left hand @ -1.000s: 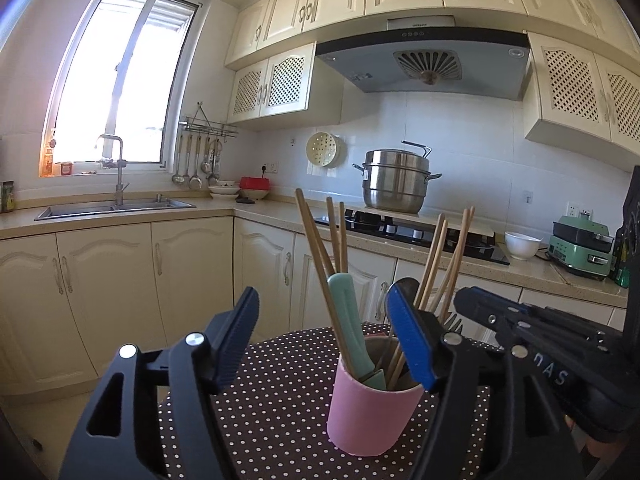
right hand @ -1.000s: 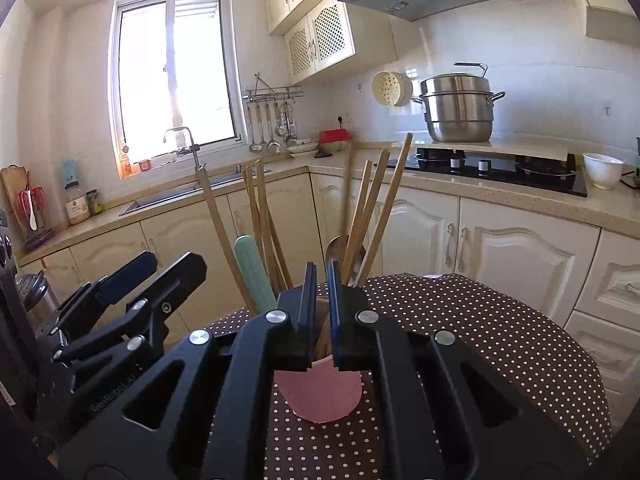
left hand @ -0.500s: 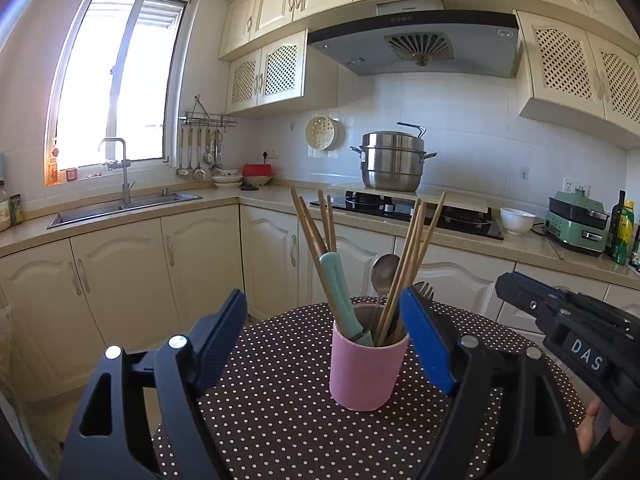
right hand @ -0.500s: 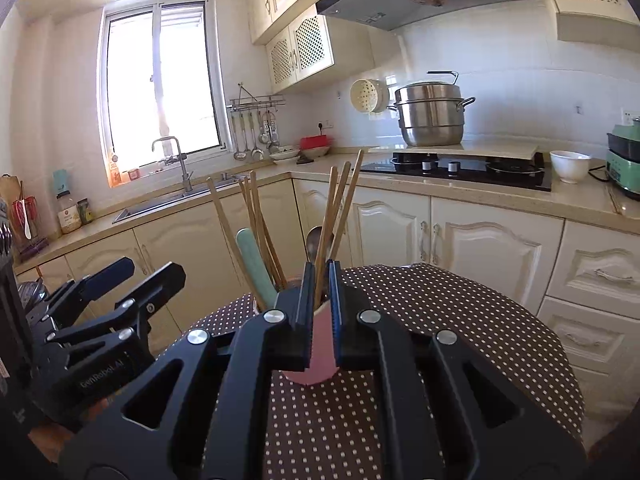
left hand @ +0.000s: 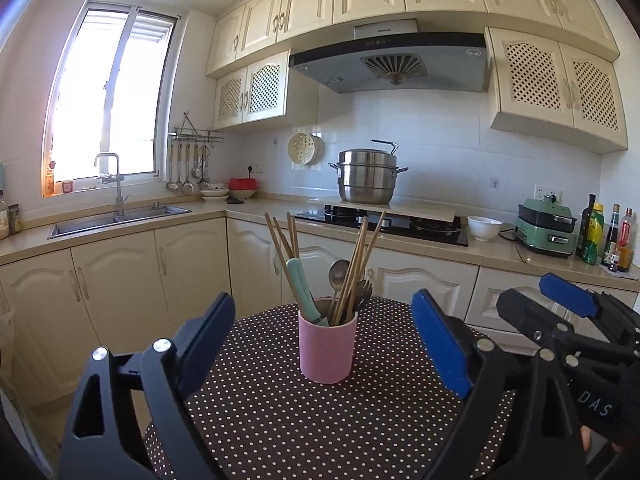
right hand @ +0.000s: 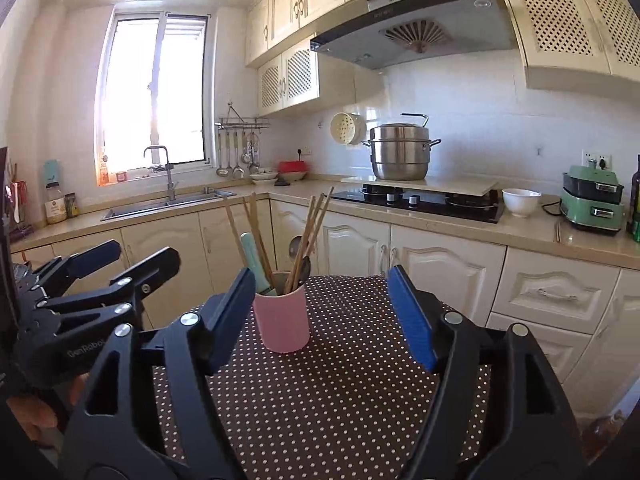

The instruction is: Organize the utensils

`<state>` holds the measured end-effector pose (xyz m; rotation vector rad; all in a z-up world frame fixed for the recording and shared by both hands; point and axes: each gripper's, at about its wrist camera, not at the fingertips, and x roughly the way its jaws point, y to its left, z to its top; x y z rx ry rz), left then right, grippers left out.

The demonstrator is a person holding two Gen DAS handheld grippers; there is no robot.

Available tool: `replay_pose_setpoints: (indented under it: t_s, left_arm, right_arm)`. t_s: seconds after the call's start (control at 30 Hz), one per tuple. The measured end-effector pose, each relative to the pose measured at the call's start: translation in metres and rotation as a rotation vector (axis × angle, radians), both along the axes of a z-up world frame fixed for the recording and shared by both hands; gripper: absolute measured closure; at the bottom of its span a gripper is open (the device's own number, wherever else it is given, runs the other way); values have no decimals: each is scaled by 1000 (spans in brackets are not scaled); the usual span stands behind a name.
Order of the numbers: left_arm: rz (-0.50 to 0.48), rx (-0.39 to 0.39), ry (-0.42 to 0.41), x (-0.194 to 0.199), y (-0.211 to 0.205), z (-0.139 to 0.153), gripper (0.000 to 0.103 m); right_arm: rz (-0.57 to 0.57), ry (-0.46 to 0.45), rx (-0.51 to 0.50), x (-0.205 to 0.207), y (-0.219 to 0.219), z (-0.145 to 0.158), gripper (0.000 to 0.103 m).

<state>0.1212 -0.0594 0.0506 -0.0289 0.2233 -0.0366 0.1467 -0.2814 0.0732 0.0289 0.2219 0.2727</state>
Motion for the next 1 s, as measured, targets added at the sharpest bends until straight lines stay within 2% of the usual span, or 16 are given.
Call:
replay_pose_setpoints:
  t_s: [0.3, 1.0]
  left_arm:
    - [15, 15, -58, -42, -4, 13, 14]
    - [-1, 31, -121, -86, -10, 35, 14]
  right_arm:
    - [-26, -81, -59, -43, 2, 11, 31]
    - [-31, -102, -44, -75, -7, 24, 27]
